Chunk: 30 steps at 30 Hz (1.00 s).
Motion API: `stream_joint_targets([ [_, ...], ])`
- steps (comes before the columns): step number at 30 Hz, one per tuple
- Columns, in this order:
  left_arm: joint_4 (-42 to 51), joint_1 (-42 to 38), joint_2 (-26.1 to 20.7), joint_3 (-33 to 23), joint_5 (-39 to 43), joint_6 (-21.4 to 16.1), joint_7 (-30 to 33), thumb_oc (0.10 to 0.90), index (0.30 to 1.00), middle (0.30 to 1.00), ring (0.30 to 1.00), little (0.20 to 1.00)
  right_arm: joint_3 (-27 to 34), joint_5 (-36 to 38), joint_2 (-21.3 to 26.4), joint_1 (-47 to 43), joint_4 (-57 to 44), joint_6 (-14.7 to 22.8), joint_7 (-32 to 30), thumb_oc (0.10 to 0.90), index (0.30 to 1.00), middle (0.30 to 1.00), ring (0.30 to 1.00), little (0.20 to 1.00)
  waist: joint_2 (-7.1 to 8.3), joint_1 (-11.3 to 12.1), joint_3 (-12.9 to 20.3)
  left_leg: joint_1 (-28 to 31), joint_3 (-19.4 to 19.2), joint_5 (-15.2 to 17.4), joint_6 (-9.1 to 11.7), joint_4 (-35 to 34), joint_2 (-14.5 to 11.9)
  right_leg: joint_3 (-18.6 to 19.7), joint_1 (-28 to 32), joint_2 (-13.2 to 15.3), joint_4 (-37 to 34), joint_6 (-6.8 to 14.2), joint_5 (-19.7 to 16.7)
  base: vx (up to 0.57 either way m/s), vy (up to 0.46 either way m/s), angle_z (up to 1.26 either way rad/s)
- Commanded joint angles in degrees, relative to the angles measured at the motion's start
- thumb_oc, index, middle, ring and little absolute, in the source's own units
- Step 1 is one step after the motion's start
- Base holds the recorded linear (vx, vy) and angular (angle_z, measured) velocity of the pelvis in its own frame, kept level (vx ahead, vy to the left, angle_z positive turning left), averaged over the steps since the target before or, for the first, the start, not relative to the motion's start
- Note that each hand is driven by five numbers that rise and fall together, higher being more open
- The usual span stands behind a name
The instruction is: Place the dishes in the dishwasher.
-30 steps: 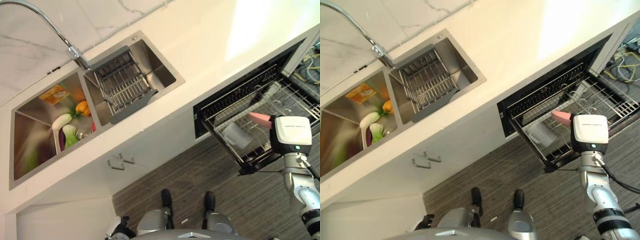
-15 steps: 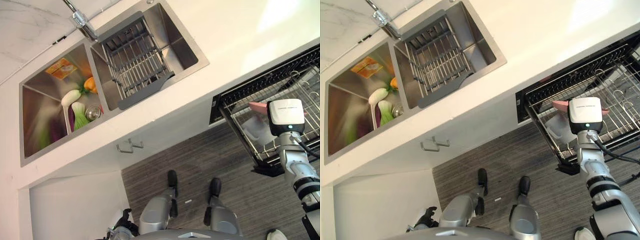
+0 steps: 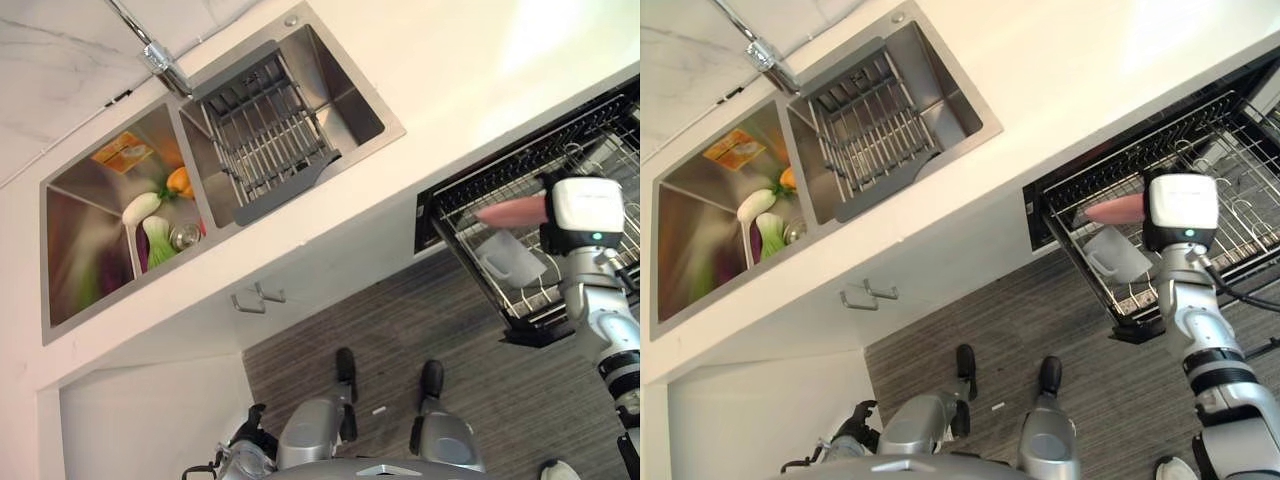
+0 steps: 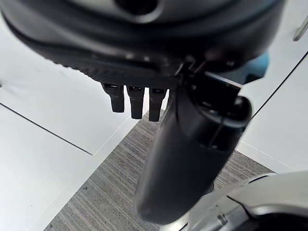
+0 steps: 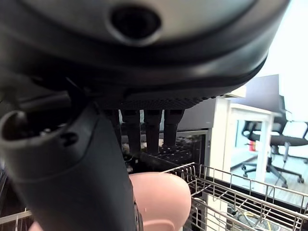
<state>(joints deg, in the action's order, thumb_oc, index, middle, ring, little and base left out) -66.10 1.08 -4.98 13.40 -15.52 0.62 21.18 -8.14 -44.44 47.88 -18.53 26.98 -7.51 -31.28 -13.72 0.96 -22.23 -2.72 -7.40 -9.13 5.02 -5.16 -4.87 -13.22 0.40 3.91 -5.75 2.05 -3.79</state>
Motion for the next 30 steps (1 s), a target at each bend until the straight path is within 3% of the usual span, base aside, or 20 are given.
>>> stream_joint_targets([
  [1, -2.14, 0.8, -3.71, 2.17, -0.86, 2.1, 0.57, 0.8, 0.9, 0.9, 0.9, 0.9, 4.79, 8.14, 3.47, -0.39, -8.6, 2.8, -2.57, 0.8, 0.9, 0.9, 0.9, 0.9, 4.42, 0.59, 5.81, -0.45, -0.14, 4.4, 1.97, 2.09, -2.34, 1.16, 1.44, 2.6, 2.56, 3.36, 8.31, 0.02, -0.003, -0.04],
  [7, -1.44, 0.77, -4.04, 1.98, -1.24, 2.39, 0.18, 0.8, 0.9, 0.9, 0.9, 0.9, 8.52, 10.2, 3.25, 2.01, -11.99, 3.36, -2.31, 0.8, 0.9, 0.9, 0.9, 0.9, 4.95, 0.46, 6.31, 0.4, -0.34, 4.61, 1.86, 1.84, -2.4, 1.2, 2.07, 2.43, 2.44, 3.33, 8.48, 0.03, -0.004, -0.05],
  [8, -0.64, 1.08, -4.06, 0.51, -1.75, 2.69, -0.62, 0.8, 0.9, 0.9, 0.9, 0.9, 14.03, 13.89, 2.78, 5.47, -15.73, 4.35, -2.32, 0.8, 0.9, 0.9, 0.9, 0.9, 5.62, -0.43, 7.07, 1.7, -0.61, 5.2, 1.72, 1.5, -2.47, 1.34, 3.19, 2.23, 2.1, 3.37, 8.87, 0.07, -0.006, -0.07],
  [11, 0.0, 1.74, -4.28, -0.51, -2.13, 3.03, -1.0, 0.8, 0.9, 0.9, 0.9, 0.9, 22.39, 15.69, 1.79, 11.36, -18.4, 3.83, -4.66, 0.8, 0.9, 0.9, 0.9, 0.9, 6.09, -0.86, 7.7, 2.2, -0.9, 5.25, 1.63, 1.28, -2.43, 1.71, 3.54, 2.05, 1.67, 3.44, 8.56, 0.05, 0.0, 0.01],
  [14, 0.25, 2.05, -4.35, -0.81, -2.3, 3.33, -0.97, 0.8, 0.9, 0.9, 0.9, 0.9, 26.66, 17.1, 0.21, 14.99, -17.88, 3.26, -6.42, 0.8, 0.9, 0.9, 0.9, 0.9, 6.27, -1.13, 7.9, 2.61, -1.16, 5.45, 1.54, 1.03, -2.4, 2.04, 3.59, 1.94, 1.61, 3.51, 8.58, 0.03, 0.002, -0.11],
  [16, 0.78, 2.23, -4.1, -1.74, -2.48, 3.76, -0.85, 0.8, 0.9, 0.9, 0.9, 0.9, 31.42, 19.52, -3.52, 18.98, -17.99, 2.55, -8.71, 0.8, 0.9, 0.9, 0.9, 0.9, 6.4, -2.15, 7.89, 2.76, -1.39, 5.68, 1.43, 0.93, -2.43, 2.43, 3.53, 1.81, 1.61, 3.48, 8.65, 0.02, -0.002, -0.14],
  [21, 2.81, 3.34, -4.13, -2.11, -3.12, 4.09, -1.4, 0.8, 0.9, 0.9, 0.9, 0.9, 35.63, 22.96, -7.89, 23.92, -13.62, 0.2, -10.51, 0.8, 0.9, 0.9, 0.9, 0.9, 5.95, -3.08, 7.74, 2.63, -1.7, 5.8, 1.32, 0.79, -2.48, 2.82, 2.97, 1.72, 1.81, 3.48, 8.64, 0.0, 0.012, -0.11],
  [26, 4.95, 4.58, -4.38, -1.99, -3.23, 4.29, -2.32, 0.8, 0.9, 0.9, 0.9, 0.9, 34.8, 23.28, -11.16, 25.3, -12.79, -1.44, -9.67, 0.8, 0.9, 0.9, 0.9, 0.9, 5.19, -3.42, 7.52, 2.37, -1.85, 5.78, 1.27, 0.76, -2.45, 3.2, 2.09, 1.84, 2.16, 3.51, 8.56, -0.01, 0.019, -0.11],
  [27, 5.72, 4.86, -4.62, -0.97, -3.47, 3.77, -2.75, 0.8, 0.9, 0.9, 0.9, 0.9, 33.19, 24.06, -10.38, 24.03, -8.97, -1.38, -8.91, 0.595, 0.592, 0.592, 0.592, 0.592, 4.74, -3.3, 7.35, 2.08, -1.88, 5.61, 1.3, 0.76, -2.36, 3.24, 1.68, 1.96, 2.3, 3.55, 8.53, -0.02, 0.013, -0.1],
  [28, 5.81, 4.92, -4.62, -1.05, -3.47, 3.79, -2.79, 0.8, 0.9, 0.9, 0.9, 0.9, 33.04, 24.12, -10.26, 23.85, -8.77, -1.34, -8.94, 0.547, 0.521, 0.521, 0.521, 0.521, 4.73, -3.36, 7.37, 2.05, -1.9, 5.6, 1.3, 0.75, -2.36, 3.26, 1.63, 1.95, 2.33, 3.54, 8.53, -0.03, 0.03, -0.13],
  [29, 6.54, 5.1, -4.74, -0.07, -3.55, 3.45, -3.09, 0.8, 0.9, 0.9, 0.9, 0.9, 31.43, 24.79, -9.69, 22.0, -6.45, -0.76, -8.43, 0.4, 0.3, 0.3, 0.3, 0.3, 4.18, -3.25, 7.13, 1.83, -1.89, 5.44, 1.35, 0.75, -2.28, 3.27, 1.35, 2.06, 2.43, 3.54, 8.49, -0.03, 0.022, -0.09],
  [30, 6.35, 5.03, -4.9, 0.48, -3.43, 3.35, -3.06, 0.8, 0.9, 0.9, 0.9, 0.9, 30.14, 26.0, -9.36, 20.56, -2.96, -0.5, -8.2, 0.4, 0.3, 0.3, 0.3, 0.3, 3.87, -2.92, 7.07, 1.78, -1.8, 5.33, 1.35, 0.78, -2.2, 3.15, 1.26, 2.14, 2.53, 3.55, 8.42, -0.02, 0.022, -0.07],
])
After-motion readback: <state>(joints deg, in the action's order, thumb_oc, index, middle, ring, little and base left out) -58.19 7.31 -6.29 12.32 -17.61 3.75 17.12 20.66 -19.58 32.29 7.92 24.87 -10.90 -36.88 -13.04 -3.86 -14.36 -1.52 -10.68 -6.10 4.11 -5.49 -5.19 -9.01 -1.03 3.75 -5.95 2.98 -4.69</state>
